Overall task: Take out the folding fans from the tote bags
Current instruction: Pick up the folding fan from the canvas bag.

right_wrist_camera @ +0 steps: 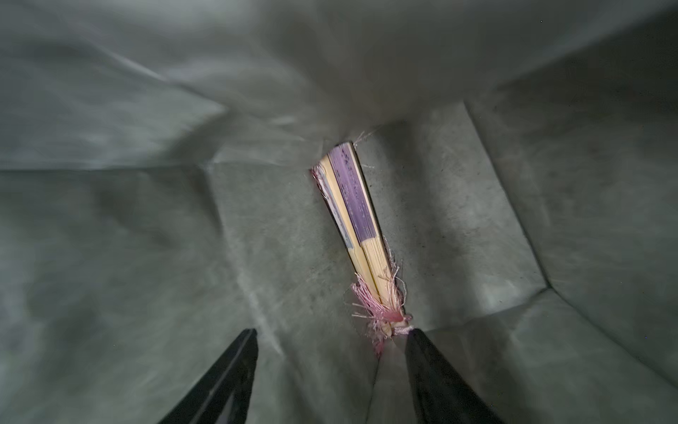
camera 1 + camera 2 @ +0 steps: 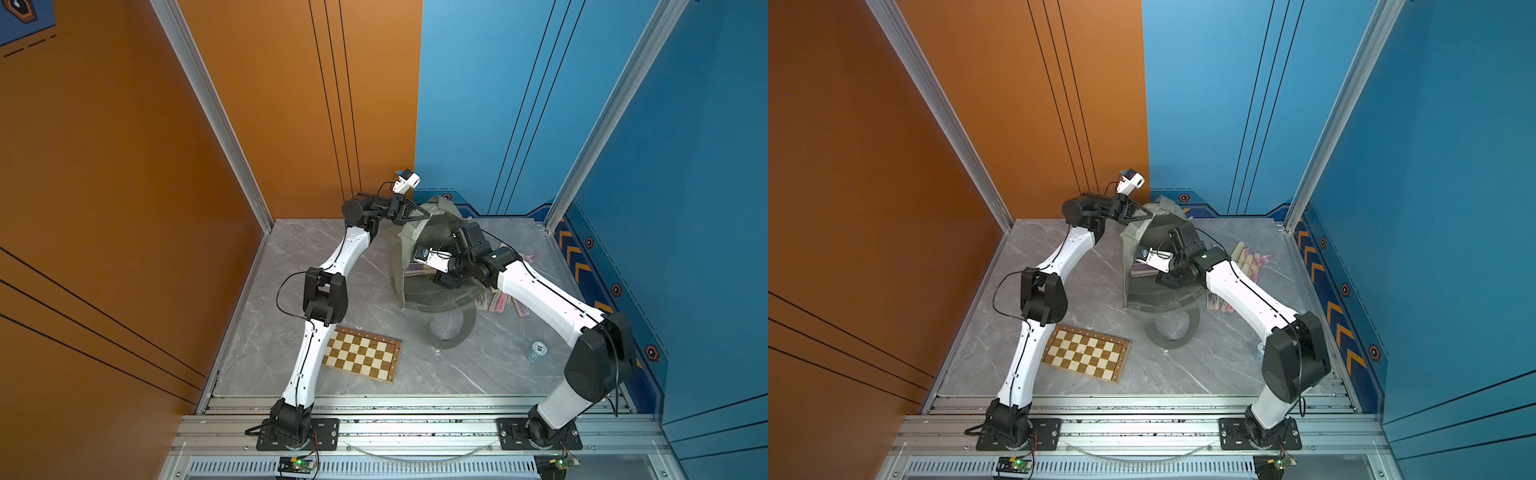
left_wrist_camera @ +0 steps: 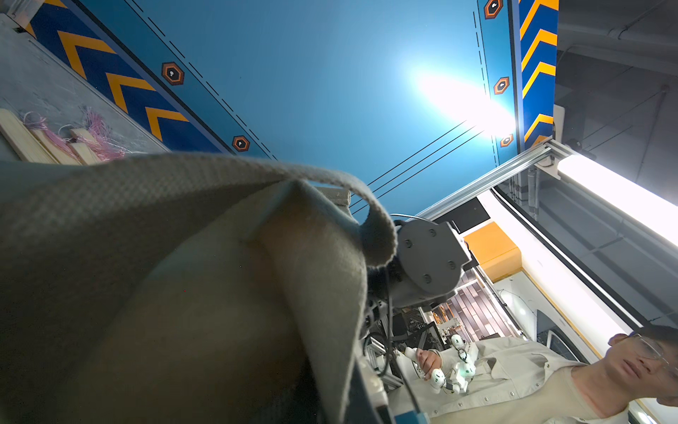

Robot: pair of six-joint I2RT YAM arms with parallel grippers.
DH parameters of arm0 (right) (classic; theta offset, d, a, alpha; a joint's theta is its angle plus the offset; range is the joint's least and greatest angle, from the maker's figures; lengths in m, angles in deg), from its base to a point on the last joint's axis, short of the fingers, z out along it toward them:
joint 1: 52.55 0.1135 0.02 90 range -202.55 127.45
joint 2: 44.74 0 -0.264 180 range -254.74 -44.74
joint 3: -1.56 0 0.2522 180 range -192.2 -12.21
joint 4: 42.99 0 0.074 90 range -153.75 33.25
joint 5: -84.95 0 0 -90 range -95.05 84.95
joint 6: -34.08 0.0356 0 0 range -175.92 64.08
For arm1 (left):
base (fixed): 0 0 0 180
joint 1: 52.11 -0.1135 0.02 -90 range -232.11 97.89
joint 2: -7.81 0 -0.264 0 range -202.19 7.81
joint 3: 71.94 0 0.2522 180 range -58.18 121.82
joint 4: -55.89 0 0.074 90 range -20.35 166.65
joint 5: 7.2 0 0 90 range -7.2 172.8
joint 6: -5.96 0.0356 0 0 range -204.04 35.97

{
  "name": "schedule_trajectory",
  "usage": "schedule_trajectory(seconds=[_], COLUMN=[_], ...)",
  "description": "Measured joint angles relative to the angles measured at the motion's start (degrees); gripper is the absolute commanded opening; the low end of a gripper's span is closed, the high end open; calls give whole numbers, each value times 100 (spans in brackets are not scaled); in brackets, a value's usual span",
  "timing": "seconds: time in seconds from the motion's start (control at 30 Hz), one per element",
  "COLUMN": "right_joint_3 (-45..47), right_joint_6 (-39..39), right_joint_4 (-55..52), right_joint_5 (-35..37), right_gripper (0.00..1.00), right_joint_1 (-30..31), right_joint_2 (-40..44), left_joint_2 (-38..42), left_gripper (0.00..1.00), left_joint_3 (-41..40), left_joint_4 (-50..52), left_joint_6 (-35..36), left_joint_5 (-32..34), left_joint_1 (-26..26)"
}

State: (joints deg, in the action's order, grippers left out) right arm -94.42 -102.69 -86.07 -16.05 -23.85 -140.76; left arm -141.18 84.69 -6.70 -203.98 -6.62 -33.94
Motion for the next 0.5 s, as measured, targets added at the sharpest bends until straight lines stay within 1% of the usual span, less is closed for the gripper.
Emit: schedule_trajectory(seconds=[0.33,0.37,0.47,0.5], right_joint_3=[-63,-105,-192,-195], right_joint_6=[24,17,-4,2], right_joint_4=[713,754,968,1043], right_joint_5=[411,492,782,881], right_gripper=[72,73,84,85], right_joint_1=[-129,-131,-136,-140], right_joint_2=[-874,-986,-1331,-1425], left_joint_2=[0,0,0,0], left_gripper=[0,0,0,0], left_joint_3=[2,0,2,2], left_joint_4=[2,2,2,2], left_joint_6=[0,0,0,0], left_joint_5=[0,0,0,0], left_joint_1=[0,0,0,2])
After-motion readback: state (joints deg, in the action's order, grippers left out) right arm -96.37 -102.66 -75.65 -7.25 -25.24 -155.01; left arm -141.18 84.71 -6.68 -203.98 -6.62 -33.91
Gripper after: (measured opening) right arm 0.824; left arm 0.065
